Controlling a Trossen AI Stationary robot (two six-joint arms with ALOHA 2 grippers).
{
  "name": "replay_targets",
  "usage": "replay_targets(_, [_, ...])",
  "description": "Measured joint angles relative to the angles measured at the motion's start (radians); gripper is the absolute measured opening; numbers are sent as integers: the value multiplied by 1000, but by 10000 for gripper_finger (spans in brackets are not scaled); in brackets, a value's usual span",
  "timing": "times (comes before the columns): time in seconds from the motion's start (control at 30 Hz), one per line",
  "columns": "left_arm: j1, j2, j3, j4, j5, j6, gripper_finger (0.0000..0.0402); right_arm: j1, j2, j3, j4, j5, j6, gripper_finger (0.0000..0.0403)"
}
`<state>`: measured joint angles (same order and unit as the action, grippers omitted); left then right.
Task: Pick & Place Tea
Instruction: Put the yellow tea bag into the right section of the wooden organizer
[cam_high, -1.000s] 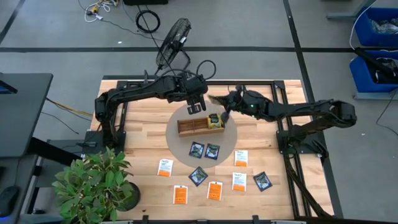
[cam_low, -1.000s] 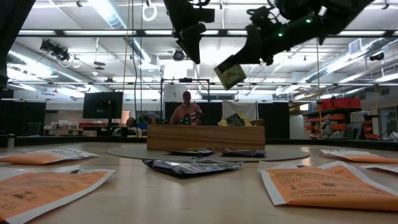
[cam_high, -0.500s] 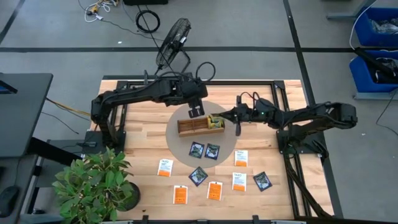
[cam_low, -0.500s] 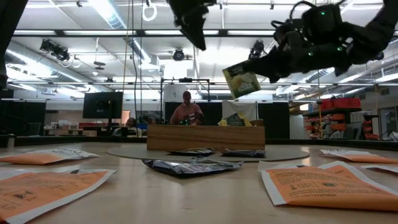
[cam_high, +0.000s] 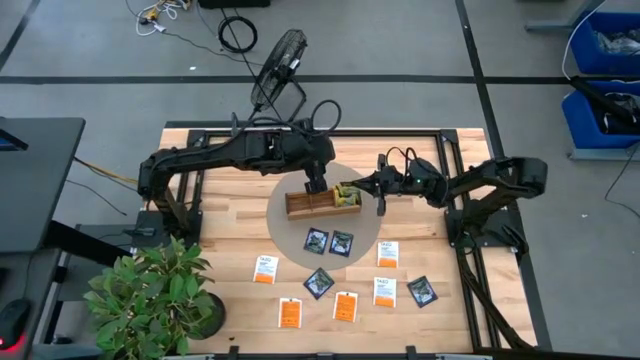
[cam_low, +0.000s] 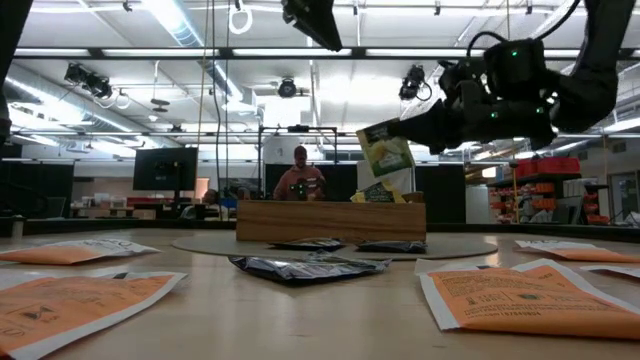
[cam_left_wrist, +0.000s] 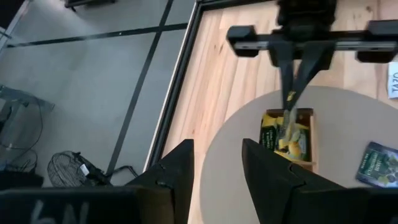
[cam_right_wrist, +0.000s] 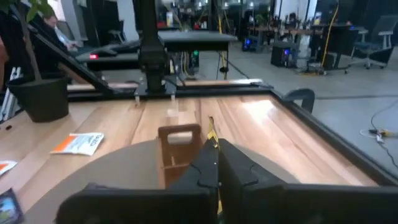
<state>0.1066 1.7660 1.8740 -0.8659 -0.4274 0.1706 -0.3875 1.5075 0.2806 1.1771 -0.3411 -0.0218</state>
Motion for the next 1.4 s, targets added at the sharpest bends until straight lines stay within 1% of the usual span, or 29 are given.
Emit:
replay_targets(0.07, [-3, 0, 0, 0, 0, 1, 140, -17, 42, 0, 54, -30, 9, 0])
replay_targets(0.23, [-5, 0, 0, 0, 0, 1, 140, -40, 151, 0, 155, -67, 39, 0])
replay_targets(0.5, [-5, 0, 0, 0, 0, 10, 140, -40, 265, 2, 266, -74, 43, 0])
replay_targets(0.9, [-4, 0, 0, 0, 0, 9, 140, -40, 353, 66, 275, -87, 45, 0])
replay_targets(1.4, [-4, 0, 0, 0, 0, 26, 140, -42, 354, 66, 183, -86, 37, 1])
